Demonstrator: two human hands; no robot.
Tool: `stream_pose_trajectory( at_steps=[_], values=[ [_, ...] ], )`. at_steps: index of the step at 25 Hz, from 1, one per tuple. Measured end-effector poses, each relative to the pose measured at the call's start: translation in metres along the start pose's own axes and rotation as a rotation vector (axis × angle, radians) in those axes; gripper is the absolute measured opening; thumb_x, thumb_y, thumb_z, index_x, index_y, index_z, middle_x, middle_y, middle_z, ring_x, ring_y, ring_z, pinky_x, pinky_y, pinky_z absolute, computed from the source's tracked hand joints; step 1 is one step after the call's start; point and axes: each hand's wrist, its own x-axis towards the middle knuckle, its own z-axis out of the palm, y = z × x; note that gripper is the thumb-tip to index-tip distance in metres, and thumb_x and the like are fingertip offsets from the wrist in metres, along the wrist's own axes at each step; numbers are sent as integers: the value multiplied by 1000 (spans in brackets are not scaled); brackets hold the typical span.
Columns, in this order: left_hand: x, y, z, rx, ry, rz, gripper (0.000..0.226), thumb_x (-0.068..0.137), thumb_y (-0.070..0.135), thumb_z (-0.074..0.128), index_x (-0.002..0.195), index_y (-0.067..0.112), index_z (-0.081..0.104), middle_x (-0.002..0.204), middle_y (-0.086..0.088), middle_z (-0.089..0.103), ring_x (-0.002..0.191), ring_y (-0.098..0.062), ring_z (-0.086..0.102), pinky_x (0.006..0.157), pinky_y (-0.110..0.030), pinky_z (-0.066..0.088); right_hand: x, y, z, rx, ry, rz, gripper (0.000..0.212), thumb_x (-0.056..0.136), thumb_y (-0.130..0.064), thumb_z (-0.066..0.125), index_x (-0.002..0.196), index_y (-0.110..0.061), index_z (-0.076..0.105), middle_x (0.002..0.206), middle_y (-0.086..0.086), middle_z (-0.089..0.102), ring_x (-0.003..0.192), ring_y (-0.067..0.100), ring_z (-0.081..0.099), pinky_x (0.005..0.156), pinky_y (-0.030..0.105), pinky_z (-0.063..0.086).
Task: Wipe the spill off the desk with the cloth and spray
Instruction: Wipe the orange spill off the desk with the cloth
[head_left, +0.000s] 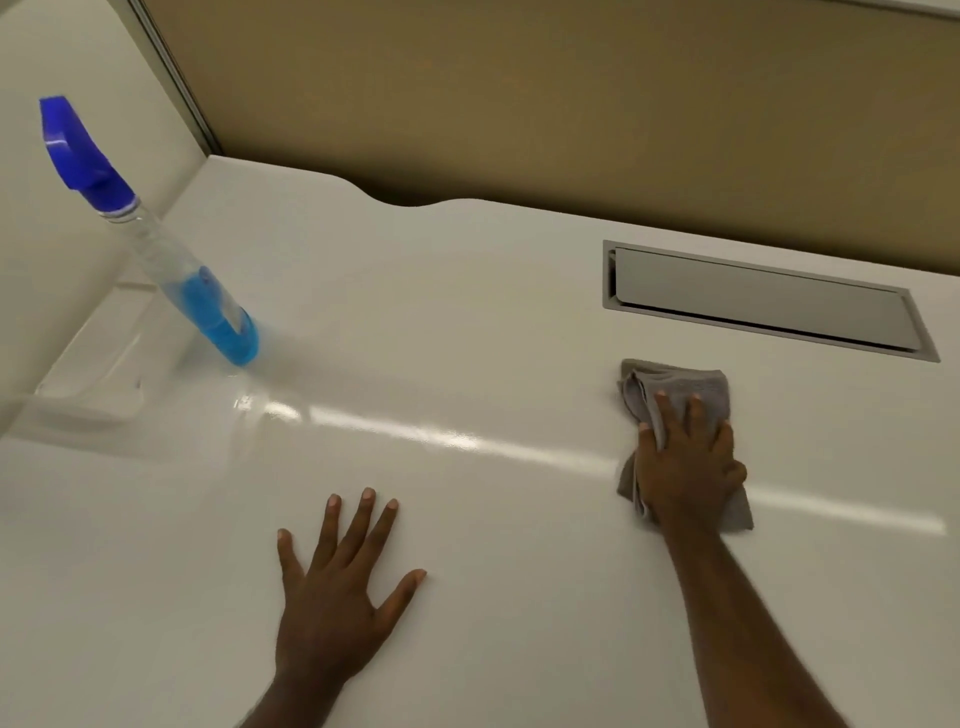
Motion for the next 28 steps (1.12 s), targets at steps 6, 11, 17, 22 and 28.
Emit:
stream_pose_trajectory(
  at_steps=[6, 11, 17, 22, 28],
  values=[
    [1, 1, 0, 5, 17, 0, 76, 86, 76, 31, 152, 40, 22, 161, 14, 21, 150, -18, 11, 112, -67, 14, 74, -115, 9, 56, -109, -22, 56, 98, -51, 34, 151, -44, 16, 164, 1, 11, 145, 46, 7, 110, 69, 13],
    [1, 0, 2, 11, 45, 9, 76, 86, 76, 32, 152, 40, 25, 160, 12, 23, 150, -19, 14, 112, -67, 14, -1, -122, 25, -50, -26, -436, 54, 95, -49, 41, 147, -43, 28, 160, -3, 25, 144, 37, 22, 105, 59, 27],
    [0, 1, 2, -10, 68, 19, 75, 85, 74, 39, 151, 38, 30, 160, 12, 24, 150, -20, 17, 112, -68, 15, 58, -153, 17, 78, -76, -15, 55, 97, -50, 39, 149, -40, 25, 162, 4, 18, 144, 47, 11, 108, 70, 15],
    [0, 2, 2, -5, 83, 14, 76, 85, 75, 39, 151, 38, 30, 159, 11, 27, 150, -20, 15, 112, -66, 12, 30, -252, 35, -8, -171, -472, 54, 97, -50, 34, 149, -45, 18, 164, -1, 11, 146, 45, 6, 110, 67, 12],
    [1, 0, 6, 7, 96, 16, 77, 85, 76, 39, 152, 38, 27, 160, 11, 23, 150, -21, 15, 112, -67, 11, 30, -240, 44, 8, -77, -407, 53, 96, -50, 37, 147, -45, 26, 161, -2, 21, 145, 40, 16, 109, 64, 18]
  ],
)
